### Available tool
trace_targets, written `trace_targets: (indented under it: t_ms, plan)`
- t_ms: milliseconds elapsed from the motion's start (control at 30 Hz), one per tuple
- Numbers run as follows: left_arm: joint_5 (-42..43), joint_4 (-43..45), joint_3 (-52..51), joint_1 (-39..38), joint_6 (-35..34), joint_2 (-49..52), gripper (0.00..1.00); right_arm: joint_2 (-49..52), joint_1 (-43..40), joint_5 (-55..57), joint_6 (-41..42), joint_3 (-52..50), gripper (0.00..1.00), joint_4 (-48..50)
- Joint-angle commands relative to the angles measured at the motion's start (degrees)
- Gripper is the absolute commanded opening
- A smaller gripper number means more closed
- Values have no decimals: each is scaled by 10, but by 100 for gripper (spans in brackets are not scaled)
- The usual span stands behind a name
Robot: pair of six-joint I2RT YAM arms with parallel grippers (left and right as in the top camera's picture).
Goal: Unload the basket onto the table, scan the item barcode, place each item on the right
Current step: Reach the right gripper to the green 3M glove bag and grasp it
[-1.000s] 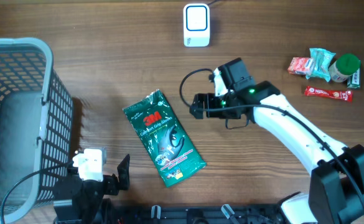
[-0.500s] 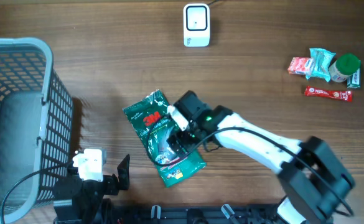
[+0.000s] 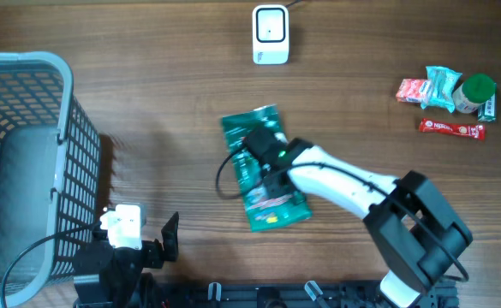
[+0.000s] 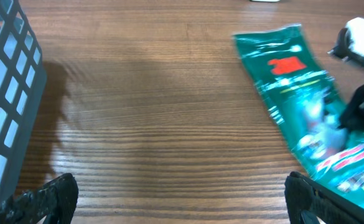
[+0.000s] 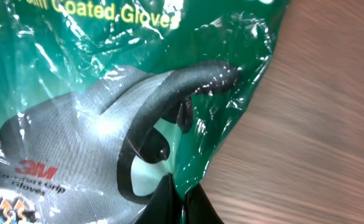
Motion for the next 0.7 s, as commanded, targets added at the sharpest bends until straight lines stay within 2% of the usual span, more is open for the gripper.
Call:
trace_targets:
  t_ms: [0,167,267,300,333,367,500,567,667]
  plan:
    - [5,2,0,2,-3,-3,100,22,-70,46,49,46,4,-62]
    - [5,2,0,2,-3,-3,100,21,-86,22,39,66,4,-84]
    - [5,2,0,2,-3,-3,100,19,-90,-6,14,168,4,-185]
    - [5,2,0,2,-3,-3,100,19,-90,-7,14,209,9,-218]
    - [5,2,0,2,-3,-3,100,19,-90,-17,15,247,82,-248]
    - [5,2,0,2,-3,-3,100,19,-90,-58,15,275,100,-260]
    - [5,2,0,2,-3,-3,100,20,-84,-214,14,260,100,-199]
    - [5,2,0,2,-3,-3,100,20,-75,-208,15,238,100,-161]
    - [5,2,0,2,-3,-3,100,29,-57,-166,93,218,100,-99]
